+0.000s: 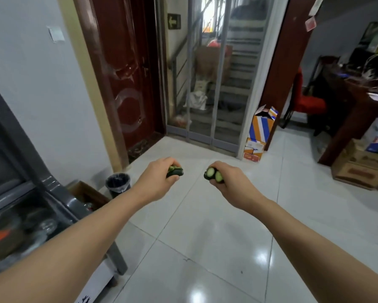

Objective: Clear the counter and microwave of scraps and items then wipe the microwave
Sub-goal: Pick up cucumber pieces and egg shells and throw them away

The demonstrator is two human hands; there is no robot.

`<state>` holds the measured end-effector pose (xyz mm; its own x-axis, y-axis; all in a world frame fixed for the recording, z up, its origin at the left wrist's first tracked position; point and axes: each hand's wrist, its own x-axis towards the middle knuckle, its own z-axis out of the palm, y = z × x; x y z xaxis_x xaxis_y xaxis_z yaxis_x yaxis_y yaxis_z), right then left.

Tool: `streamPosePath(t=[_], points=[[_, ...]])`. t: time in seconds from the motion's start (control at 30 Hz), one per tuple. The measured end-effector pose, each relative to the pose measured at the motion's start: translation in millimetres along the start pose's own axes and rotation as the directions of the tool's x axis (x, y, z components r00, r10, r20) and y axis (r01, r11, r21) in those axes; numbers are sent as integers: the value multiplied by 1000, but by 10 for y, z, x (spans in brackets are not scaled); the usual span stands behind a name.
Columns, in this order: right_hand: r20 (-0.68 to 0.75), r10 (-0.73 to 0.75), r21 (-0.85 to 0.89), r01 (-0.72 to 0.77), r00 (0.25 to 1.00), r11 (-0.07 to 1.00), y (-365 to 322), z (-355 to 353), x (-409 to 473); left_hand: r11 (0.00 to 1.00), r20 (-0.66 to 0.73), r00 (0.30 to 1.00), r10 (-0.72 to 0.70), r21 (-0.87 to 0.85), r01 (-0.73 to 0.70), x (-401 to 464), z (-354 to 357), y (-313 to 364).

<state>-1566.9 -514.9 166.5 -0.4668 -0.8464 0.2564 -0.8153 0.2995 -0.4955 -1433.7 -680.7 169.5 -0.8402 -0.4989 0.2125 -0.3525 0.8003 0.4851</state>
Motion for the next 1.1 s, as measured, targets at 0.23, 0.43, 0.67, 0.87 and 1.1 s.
streamPosePath(t=[0.23,0.43,0.67,0.87,1.1], points=[[81,-144,15,143,986,990,904,-250,1219,987,-85,984,-159,0,160,1162,339,63],[141,-238,43,234,961,971,1474,-320,2096,971,-109,965,-239,-5,240,1912,574,76],[173,-312,66,305,934,950,1901,-128,3042,942,-129,936,-328,27,334,2720,695,-272],[212,-341,70,334,916,940,2191,155,4127,925,-169,911,-375,-9,379,3603,780,-837],[233,-368,108,352,900,930,2332,391,5441,910,-194,892,-409,-6,415,4705,622,-1470]])
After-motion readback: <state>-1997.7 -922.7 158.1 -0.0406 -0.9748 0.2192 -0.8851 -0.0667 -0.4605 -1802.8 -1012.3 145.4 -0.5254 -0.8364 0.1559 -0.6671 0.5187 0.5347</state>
